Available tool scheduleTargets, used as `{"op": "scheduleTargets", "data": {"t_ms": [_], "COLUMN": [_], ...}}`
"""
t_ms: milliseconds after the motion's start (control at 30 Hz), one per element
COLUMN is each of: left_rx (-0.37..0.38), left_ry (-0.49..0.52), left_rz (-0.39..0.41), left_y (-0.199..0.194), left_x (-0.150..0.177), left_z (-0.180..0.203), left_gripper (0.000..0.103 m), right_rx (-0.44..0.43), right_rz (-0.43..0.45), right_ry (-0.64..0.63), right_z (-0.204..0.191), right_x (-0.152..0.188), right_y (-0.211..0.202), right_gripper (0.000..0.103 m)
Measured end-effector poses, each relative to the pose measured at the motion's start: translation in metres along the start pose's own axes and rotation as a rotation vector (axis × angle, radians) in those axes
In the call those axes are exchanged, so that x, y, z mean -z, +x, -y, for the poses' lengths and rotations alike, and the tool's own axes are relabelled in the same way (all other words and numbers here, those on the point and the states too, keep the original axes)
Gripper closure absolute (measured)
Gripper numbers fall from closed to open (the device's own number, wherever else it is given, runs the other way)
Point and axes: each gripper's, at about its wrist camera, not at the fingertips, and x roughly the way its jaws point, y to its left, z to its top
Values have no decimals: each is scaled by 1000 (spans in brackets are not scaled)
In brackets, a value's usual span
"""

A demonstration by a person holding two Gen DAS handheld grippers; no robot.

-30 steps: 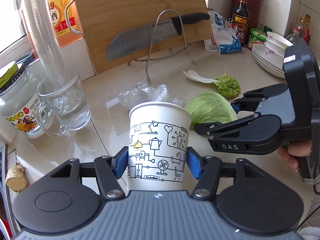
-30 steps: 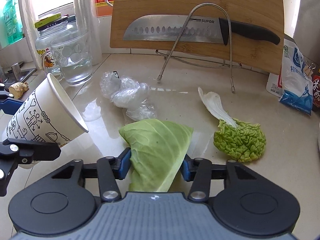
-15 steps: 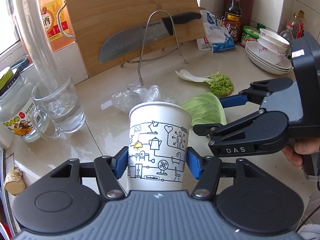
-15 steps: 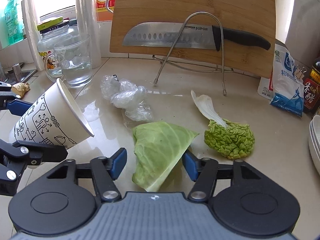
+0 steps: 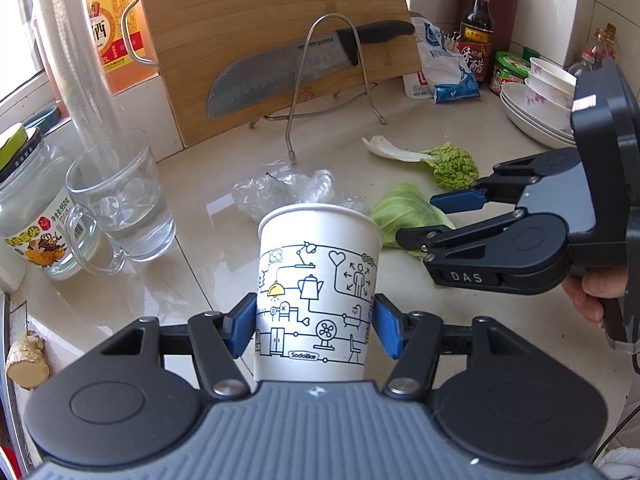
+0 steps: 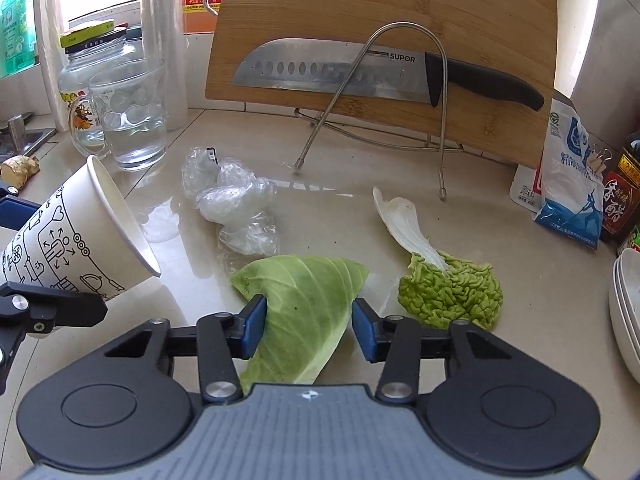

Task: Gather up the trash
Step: 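Grasp the cabbage leaf with the right tool and lift it toward the bucket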

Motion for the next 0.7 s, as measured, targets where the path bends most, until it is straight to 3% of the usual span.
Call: {"op": "scheduleTargets", "data": {"t_ms": [200, 700], "left_rx": [12, 45], "left_ry": [21, 93], "left_rz": [5, -7], "left_y": [0, -9], "left_x": [-3, -2], "left_z": [5, 24], "left_gripper": [43, 43], "right_rx": [-1, -22], "right_rz": [21, 33], "right_ry": [5, 22], "right_z": [1, 6], "right_x": [3, 18], "right_y": [-11, -53], "right_gripper": [63, 63]}}
